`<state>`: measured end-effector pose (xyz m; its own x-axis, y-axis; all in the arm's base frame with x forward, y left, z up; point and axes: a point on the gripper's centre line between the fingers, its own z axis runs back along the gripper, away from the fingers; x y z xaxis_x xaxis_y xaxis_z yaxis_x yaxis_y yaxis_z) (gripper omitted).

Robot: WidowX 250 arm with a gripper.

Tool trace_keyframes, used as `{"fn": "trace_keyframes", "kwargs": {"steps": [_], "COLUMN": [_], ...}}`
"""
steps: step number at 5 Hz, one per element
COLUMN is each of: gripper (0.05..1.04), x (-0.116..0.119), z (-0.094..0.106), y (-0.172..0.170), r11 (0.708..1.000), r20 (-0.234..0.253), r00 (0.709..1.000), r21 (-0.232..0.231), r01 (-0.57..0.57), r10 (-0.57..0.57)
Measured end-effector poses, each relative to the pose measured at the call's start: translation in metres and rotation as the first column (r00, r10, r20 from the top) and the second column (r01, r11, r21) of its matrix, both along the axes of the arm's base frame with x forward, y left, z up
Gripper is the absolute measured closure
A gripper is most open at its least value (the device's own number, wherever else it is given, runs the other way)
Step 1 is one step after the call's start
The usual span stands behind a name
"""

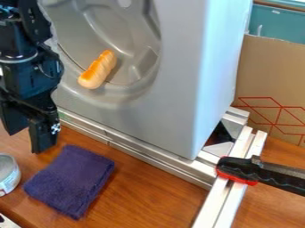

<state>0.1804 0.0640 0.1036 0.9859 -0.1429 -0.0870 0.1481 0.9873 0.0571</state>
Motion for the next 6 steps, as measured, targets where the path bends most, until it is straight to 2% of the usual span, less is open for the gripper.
{"fn": "trace_keyframes", "kwargs": {"steps": [1,2,3,4,5,6], "gripper": [0.085,0.085,0.085,0.085,0.085,0.085], "x": [-0.002,0.008,0.015,0.022,0.032,0.04], "z": [-0.003,-0.027,-0.045,-0.064,-0.077,-0.089], "y": [-0.001,0.001,0.01,0.018,0.027,0.03], "r11": [1.0,1.0,0.998,0.997,0.998,0.996], "r20": [-0.013,0.019,0.029,0.025,0.018,0.034], "r00": [1.0,1.0,0.999,0.999,0.999,0.996], "r21": [-0.005,-0.004,-0.056,-0.077,-0.055,-0.046], "r01": [-0.004,-0.021,-0.023,-0.03,-0.044,-0.079], "r10": [0.004,0.021,0.025,0.032,0.045,0.08]}}
